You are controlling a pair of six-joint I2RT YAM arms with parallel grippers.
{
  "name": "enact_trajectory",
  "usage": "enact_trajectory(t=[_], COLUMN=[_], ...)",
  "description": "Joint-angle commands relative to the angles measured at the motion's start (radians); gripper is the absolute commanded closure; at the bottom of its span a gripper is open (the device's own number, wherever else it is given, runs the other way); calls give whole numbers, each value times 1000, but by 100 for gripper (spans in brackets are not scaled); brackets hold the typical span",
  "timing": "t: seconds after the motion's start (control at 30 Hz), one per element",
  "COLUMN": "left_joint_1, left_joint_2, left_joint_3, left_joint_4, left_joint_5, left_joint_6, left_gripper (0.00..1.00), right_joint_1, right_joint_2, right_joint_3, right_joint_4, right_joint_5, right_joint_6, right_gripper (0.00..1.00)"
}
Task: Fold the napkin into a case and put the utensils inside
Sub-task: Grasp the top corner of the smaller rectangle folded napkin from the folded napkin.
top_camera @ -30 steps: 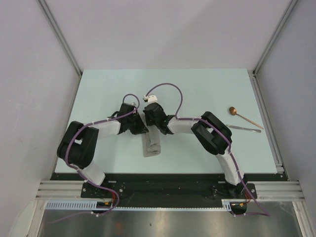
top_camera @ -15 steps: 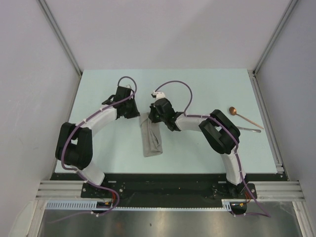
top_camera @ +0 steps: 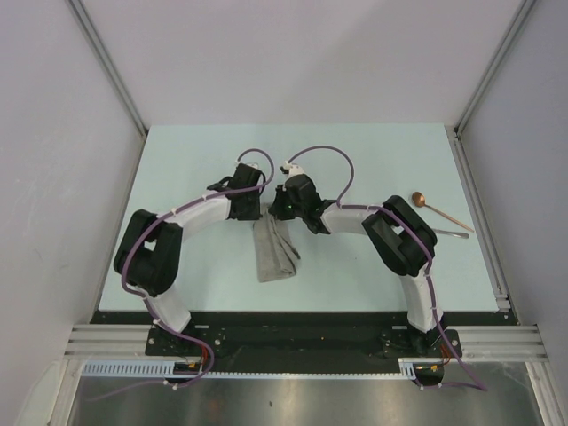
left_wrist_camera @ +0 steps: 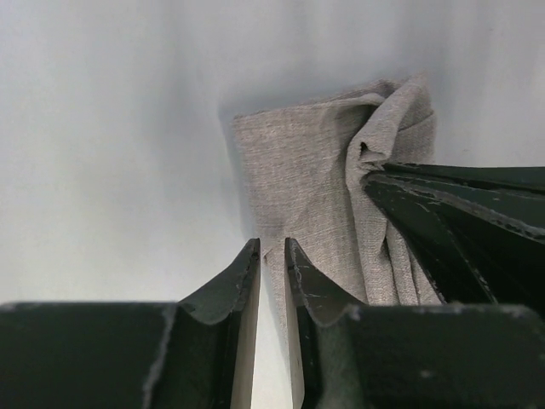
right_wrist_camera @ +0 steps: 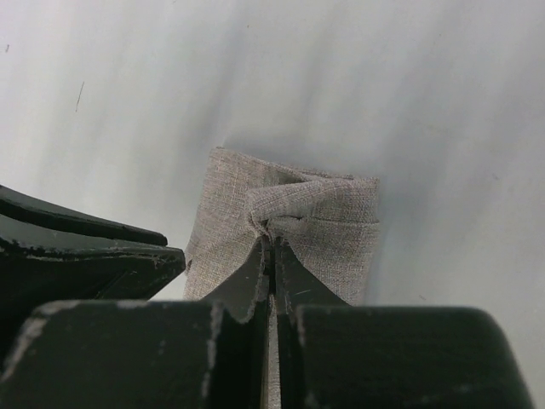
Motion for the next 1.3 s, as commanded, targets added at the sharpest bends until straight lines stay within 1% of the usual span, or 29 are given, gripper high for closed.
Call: enact_trajectory(t=[0.0,0.17,0.47,0.67,0.8,0.9,1.07,1.1,1.27], left_joint_1=[-20,-24,-31,-32,-32,-32,-31,-31,-28], left_joint_2=[-11,41,90,116,101,106,133,136,135], left_joint_3=[27,65,84,109,104,104,125,127,138], left_joint_4=[64,50,42,28,19,19,5,2,5], left_joint_5=[-39,-48,-31,-26,-9,-9,-6,-8,-5], left_joint_6=[60,72,75,63,57,60,56,56,60], left_gripper=[77,78,76,78,74,74,86,91,98], right_joint_1=[-5,-5,-8,-8,-10,-14,-10,-13,-13], right_joint_2=[-45,-47,-54,-54,-56,-54,-56,-56,-59], right_joint_3=[-8,-8,-16,-20,-25,-26,-28,-29,-32], right_joint_4=[33,40,45,50,51,56,56,54,51], right_joint_5=[-29,-38,-44,-49,-51,-60,-66,-64,-66], right_joint_6=[23,29,37,39,43,51,51,51,48], right_gripper=[100,100,100,100,100,100,100,100,100])
